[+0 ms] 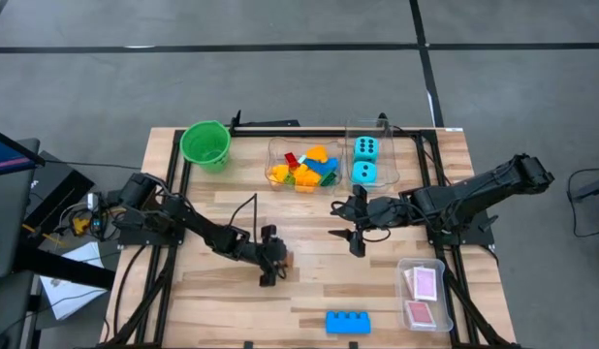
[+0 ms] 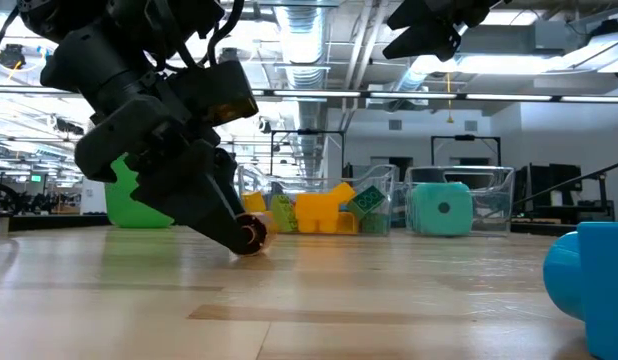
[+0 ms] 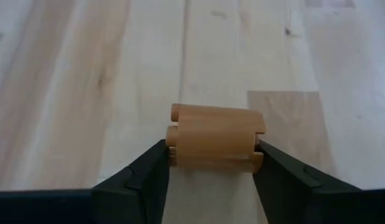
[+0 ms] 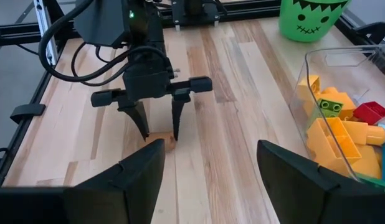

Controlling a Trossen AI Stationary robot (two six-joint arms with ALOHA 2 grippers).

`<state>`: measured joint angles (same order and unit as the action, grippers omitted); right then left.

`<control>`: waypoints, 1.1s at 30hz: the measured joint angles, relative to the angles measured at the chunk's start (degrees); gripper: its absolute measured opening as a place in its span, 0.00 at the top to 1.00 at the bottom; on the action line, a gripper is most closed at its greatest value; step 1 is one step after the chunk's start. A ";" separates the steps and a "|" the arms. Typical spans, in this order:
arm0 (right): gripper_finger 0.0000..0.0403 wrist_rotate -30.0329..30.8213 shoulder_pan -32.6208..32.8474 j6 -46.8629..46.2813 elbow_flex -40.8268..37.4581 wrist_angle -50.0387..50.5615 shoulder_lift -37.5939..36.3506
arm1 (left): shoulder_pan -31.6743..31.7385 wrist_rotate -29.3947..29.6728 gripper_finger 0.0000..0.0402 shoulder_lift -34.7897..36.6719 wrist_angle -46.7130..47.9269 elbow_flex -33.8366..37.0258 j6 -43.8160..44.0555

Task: Pick & Place Toys
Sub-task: Put the brown gamepiece into the left transparent bin

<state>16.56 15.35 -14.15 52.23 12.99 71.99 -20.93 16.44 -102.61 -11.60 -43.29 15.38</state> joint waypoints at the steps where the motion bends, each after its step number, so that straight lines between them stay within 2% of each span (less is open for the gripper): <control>1: 0.39 0.00 0.00 0.00 0.00 0.02 0.00 | 0.00 0.68 0.53 0.00 -0.05 0.00 -0.08; 5: 0.39 0.00 0.00 0.00 0.00 0.10 0.00 | 0.00 4.32 0.51 0.00 -2.02 0.00 -1.70; 9: 0.39 0.00 0.00 0.00 0.00 0.32 0.00 | 0.00 8.97 0.53 0.00 -6.17 0.00 -3.87; 14: 0.39 0.00 0.00 0.02 0.00 0.33 0.00 | 0.97 20.81 0.53 1.12 -10.32 0.02 -6.48; 20: 0.39 0.02 0.00 0.02 -0.01 0.27 0.00 | 4.19 39.37 0.53 5.35 -14.05 0.02 -9.37; 23: 0.39 0.02 -0.04 0.04 0.00 0.26 0.02 | 7.17 43.95 0.53 7.90 -14.59 0.00 -10.28; 27: 0.39 0.02 -0.04 0.08 0.00 0.26 0.01 | 13.58 42.93 0.53 11.35 -14.71 0.00 -10.17; 29: 0.39 0.02 -0.07 0.14 0.00 0.26 0.01 | 17.75 38.48 0.52 12.27 -14.43 0.00 -9.34; 33: 0.39 0.04 -0.07 0.15 -0.01 0.26 0.02 | 26.73 24.24 0.52 12.76 -13.75 0.00 -4.10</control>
<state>16.60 15.29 -14.00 52.22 13.26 72.01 5.80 40.68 -89.85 -25.34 -43.29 11.28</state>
